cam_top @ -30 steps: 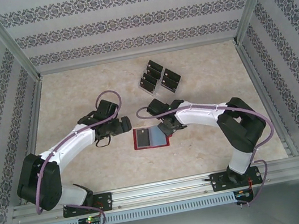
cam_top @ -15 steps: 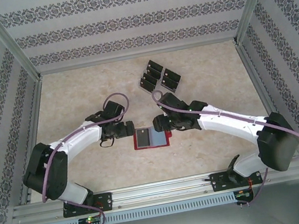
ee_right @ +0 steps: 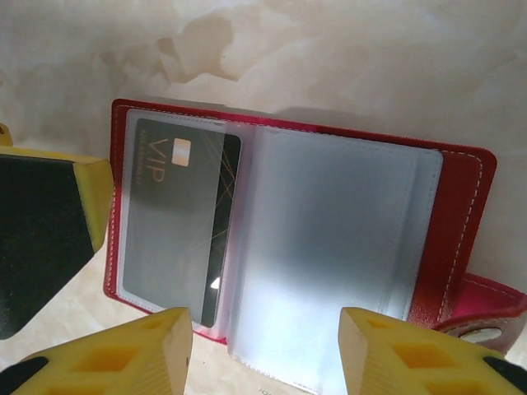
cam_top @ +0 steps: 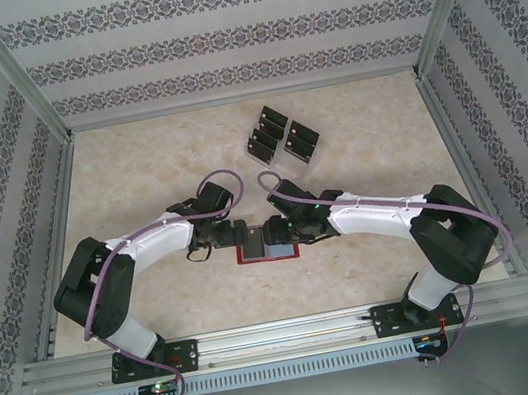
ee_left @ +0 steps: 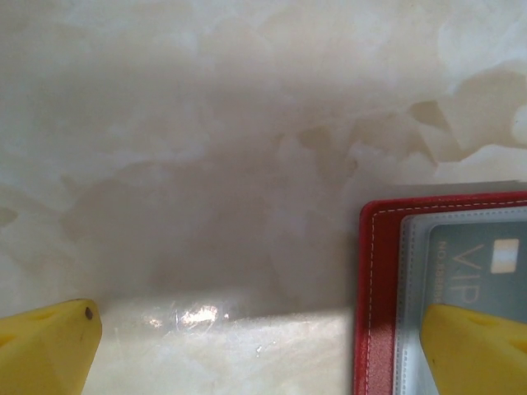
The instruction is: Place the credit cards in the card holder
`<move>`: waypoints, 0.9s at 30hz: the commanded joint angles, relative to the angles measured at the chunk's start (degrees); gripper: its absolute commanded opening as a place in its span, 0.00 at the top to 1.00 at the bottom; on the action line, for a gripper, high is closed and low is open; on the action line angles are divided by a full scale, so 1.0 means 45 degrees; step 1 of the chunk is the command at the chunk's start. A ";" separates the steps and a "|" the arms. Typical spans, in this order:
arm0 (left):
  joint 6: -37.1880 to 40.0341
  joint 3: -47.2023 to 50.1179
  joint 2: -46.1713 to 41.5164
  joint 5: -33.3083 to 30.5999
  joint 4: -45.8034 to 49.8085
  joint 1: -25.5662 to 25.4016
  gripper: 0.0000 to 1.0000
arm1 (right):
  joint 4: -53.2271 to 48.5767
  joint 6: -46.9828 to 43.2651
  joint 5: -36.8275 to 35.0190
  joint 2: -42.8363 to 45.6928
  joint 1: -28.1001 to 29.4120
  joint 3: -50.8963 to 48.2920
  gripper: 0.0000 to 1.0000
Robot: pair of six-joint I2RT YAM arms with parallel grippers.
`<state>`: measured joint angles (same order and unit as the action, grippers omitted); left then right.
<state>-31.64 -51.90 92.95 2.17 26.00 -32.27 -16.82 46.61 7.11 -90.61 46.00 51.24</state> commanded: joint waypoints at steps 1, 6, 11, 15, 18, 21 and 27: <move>0.0230 -0.0131 0.0163 -0.0169 -0.0404 -0.0191 0.00 | 0.0163 0.0121 -0.0253 -0.0322 0.0074 -0.0011 0.49; 0.0156 0.0051 0.0253 -0.0171 -0.0541 -0.0241 0.00 | 0.0155 0.0093 -0.0429 -0.0639 0.0053 -0.0037 0.49; 0.0097 0.0176 0.0419 -0.0166 -0.0677 -0.0289 0.00 | 0.0455 0.0072 -0.0206 -0.0999 0.0051 -0.0098 0.48; 0.0038 0.0260 0.0545 -0.0171 -0.0772 -0.0329 0.00 | 0.0650 0.0033 0.0074 -0.1303 0.0047 -0.0002 0.48; -0.0039 0.0339 0.0624 -0.0141 -0.0884 -0.0385 0.00 | 0.0975 0.0061 0.0469 -0.1510 0.0033 0.0028 0.48; -0.0137 0.0447 0.0692 -0.0105 -0.1003 -0.0444 0.00 | 0.1553 0.0206 0.0948 -0.1630 0.0050 -0.0057 0.48; -0.0311 0.0683 0.0735 -0.0084 -0.1204 -0.0573 0.00 | 0.2423 0.0431 0.1643 -0.1818 0.0052 -0.0040 0.48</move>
<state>-31.92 -50.72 94.30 0.62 22.48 -33.80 -8.60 47.24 11.77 -97.58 46.00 51.24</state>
